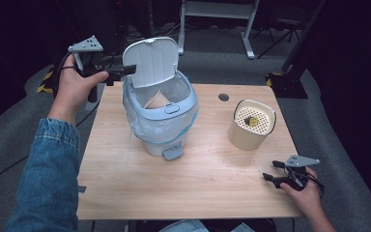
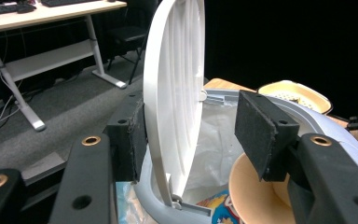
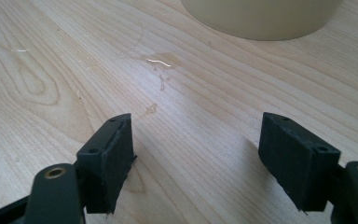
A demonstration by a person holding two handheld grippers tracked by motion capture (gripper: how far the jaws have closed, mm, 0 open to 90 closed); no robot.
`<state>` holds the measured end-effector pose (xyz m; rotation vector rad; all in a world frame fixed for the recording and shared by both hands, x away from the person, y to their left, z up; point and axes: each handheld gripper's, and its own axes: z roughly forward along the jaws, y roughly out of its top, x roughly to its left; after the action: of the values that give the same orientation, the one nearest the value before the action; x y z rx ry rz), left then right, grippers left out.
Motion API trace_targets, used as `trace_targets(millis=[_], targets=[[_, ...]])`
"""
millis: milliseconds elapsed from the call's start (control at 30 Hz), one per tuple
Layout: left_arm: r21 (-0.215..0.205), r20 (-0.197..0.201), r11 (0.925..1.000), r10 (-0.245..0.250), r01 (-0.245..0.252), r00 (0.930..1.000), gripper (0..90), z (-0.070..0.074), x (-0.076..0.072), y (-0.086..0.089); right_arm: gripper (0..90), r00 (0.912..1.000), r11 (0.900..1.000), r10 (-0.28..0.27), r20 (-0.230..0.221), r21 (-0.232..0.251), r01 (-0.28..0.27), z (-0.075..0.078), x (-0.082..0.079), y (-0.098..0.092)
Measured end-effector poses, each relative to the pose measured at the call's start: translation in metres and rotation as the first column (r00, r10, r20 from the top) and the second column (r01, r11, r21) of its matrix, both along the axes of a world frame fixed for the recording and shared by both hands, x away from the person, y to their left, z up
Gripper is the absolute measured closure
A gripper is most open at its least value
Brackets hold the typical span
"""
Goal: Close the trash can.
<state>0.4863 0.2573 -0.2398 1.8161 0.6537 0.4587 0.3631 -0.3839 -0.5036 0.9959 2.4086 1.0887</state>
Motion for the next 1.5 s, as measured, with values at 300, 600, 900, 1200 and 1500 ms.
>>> trace_targets(millis=[300,600,900,1200,1500], targets=[[-0.02,0.022,0.9974,-0.069,0.07,0.9974,47.9,0.011,-0.014,-0.005,26.5,1.0,1.0,0.0,0.0,0.0,0.0,0.0,0.0,0.0],[-0.047,-0.038,0.9755,-0.217,0.215,0.9755,50.1,0.006,-0.034,-0.03,26.6,1.0,1.0,0.0,0.001,-0.001,0.0,0.0,0.0,0.0],[-0.056,-0.112,0.9567,-0.29,0.286,0.9503,53.2,-0.008,-0.042,-0.052,26.5,1.0,1.0,0.001,0.001,-0.001,-0.001,0.0,0.0,0.0],[0.002,-0.206,0.9619,-0.267,0.274,0.9413,63.6,-0.028,-0.036,-0.065,26.5,1.0,1.0,0.0,0.001,-0.001,0.0,0.0,0.0,0.0],[0.076,-0.211,0.9762,-0.184,0.203,0.9601,89.6,-0.031,-0.033,-0.075,26.6,1.0,1.0,0.0,0.001,-0.001,0.0,0.0,0.0,0.0]])
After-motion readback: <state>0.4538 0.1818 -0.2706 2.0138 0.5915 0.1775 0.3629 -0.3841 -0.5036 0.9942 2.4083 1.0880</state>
